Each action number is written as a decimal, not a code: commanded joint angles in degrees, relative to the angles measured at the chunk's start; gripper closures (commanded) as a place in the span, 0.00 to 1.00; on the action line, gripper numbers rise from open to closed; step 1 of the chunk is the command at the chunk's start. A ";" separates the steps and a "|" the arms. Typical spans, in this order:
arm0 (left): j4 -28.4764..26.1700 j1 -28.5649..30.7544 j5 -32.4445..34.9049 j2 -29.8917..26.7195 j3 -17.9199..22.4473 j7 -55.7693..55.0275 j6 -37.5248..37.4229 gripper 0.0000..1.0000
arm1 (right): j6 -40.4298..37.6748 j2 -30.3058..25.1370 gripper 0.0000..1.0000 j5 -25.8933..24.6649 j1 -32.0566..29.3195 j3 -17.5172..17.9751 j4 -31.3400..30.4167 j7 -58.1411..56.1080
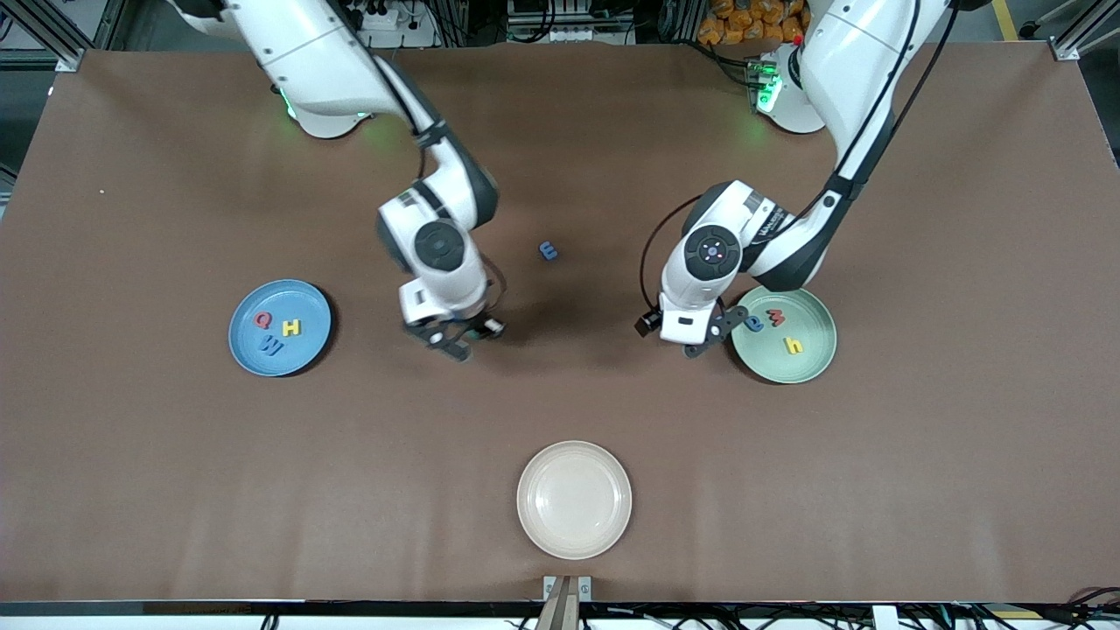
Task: Sort uppercase to blue plate, lowercase to green plate
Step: 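Place the R on the blue plate while the left gripper reaches the 3, then grasp the blue 3 with the left gripper while the right gripper withdraws, then carry the blue 3 over the green plate with the left gripper, then release the 3 onto the green plate and raise the left gripper away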
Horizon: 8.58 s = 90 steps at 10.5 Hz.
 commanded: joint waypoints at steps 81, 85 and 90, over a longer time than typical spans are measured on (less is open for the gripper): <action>-22.18 20.68 12.77 -19.41 3.79 28.17 7.32 0.08 | -41.46 -33.35 0.00 1.21 -27.11 -1.92 14.31 -63.78; -11.05 20.51 -2.82 -25.22 8.00 45.13 -8.44 0.08 | -41.28 -33.26 0.00 1.21 -27.28 -1.92 14.14 -63.87; 7.70 16.83 -9.61 -29.00 17.92 61.94 -31.25 0.00 | -41.28 -33.44 0.00 1.12 -27.63 -2.19 14.22 -63.87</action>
